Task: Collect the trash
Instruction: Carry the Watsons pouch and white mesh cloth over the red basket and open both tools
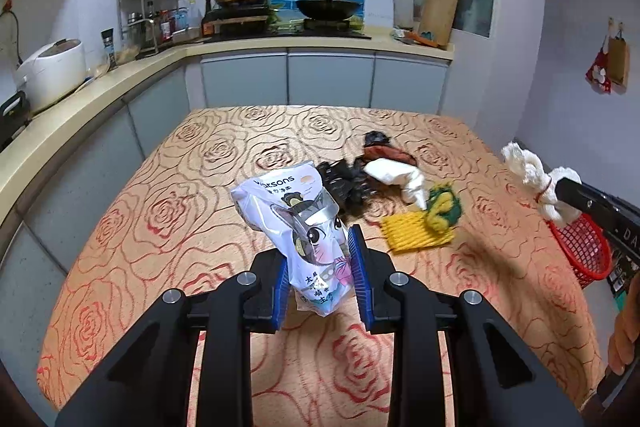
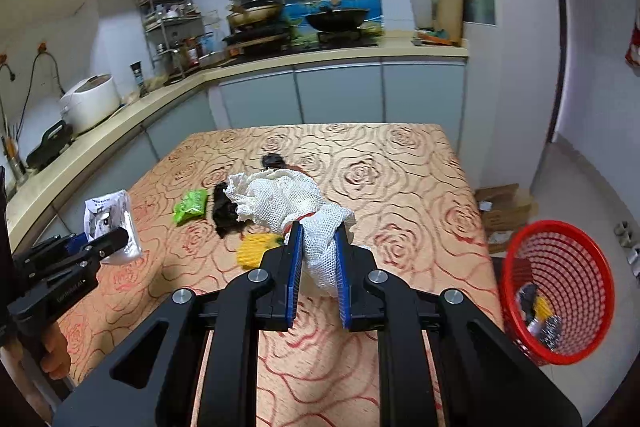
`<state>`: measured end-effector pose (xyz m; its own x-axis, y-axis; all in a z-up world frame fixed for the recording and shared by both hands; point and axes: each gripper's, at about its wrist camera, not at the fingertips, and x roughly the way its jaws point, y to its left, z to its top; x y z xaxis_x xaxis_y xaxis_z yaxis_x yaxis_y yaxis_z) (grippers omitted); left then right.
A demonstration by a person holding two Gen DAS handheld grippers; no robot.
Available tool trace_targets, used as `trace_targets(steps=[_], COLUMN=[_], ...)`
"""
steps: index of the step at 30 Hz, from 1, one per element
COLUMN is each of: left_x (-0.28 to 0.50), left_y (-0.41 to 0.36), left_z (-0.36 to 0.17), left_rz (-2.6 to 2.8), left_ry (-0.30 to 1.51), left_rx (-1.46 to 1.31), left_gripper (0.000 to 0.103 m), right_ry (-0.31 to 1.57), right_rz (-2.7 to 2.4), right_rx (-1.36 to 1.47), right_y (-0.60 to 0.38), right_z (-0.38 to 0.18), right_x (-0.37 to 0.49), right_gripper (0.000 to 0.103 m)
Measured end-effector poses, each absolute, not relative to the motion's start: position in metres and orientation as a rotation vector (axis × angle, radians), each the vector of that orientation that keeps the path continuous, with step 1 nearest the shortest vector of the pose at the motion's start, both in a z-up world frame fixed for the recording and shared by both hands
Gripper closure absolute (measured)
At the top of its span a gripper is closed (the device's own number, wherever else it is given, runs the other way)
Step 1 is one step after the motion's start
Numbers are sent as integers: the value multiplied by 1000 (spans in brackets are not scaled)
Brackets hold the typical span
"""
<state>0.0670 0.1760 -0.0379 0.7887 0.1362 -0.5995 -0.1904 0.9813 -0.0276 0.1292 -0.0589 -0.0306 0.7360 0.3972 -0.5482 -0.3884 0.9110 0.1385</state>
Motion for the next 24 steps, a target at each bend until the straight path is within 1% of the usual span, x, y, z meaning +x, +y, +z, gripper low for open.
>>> trace_targets(steps=[15, 24], left_x=[103, 131], left_y=[104, 30], left_z=[-20, -9], left_rz=[14, -138], left_ry=[592, 559], left_rx=[-38, 12], left_gripper=[77, 77], right_ry=[590, 575], right_rz=[247, 107], right_rx=[100, 140], right_y=[-149, -212], right_z=[-28, -27], right_x=[126, 122], right_gripper=[87, 87])
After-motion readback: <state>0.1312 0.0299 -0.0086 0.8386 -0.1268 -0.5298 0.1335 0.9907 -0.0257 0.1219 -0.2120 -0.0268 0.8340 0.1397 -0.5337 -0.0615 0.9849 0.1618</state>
